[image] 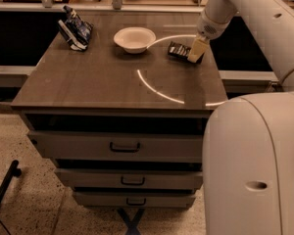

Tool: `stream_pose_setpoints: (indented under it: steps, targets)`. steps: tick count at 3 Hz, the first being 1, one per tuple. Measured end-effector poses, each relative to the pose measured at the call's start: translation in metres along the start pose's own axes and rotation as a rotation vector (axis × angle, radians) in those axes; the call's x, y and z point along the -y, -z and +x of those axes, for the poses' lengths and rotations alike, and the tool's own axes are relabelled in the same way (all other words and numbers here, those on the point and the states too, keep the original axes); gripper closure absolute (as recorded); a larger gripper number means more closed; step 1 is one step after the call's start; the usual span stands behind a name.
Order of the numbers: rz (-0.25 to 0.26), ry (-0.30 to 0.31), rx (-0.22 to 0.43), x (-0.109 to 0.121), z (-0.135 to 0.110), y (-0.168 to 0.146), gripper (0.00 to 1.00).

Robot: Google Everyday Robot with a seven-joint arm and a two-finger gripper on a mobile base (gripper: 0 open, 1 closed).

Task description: Move rxbar chocolate near paper bowl

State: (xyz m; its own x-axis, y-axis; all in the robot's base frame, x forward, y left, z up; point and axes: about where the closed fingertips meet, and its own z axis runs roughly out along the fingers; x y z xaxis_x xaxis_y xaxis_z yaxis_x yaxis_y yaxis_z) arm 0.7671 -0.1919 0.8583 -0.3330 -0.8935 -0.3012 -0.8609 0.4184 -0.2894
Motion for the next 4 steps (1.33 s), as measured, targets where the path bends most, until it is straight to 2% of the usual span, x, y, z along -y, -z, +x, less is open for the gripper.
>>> stream_pose_setpoints:
  steps: [1, 2, 3, 4]
  targets:
    - [-0.017, 0.024, 0.019, -0.013, -0.013, -0.006, 1.00]
    - [-0.038, 0.066, 0.011, -0.025, -0.036, -0.019, 0.98]
    - [-0.043, 0.073, -0.002, -0.025, -0.043, -0.023, 0.76]
    - [-0.043, 0.073, -0.001, -0.025, -0.043, -0.022, 0.45]
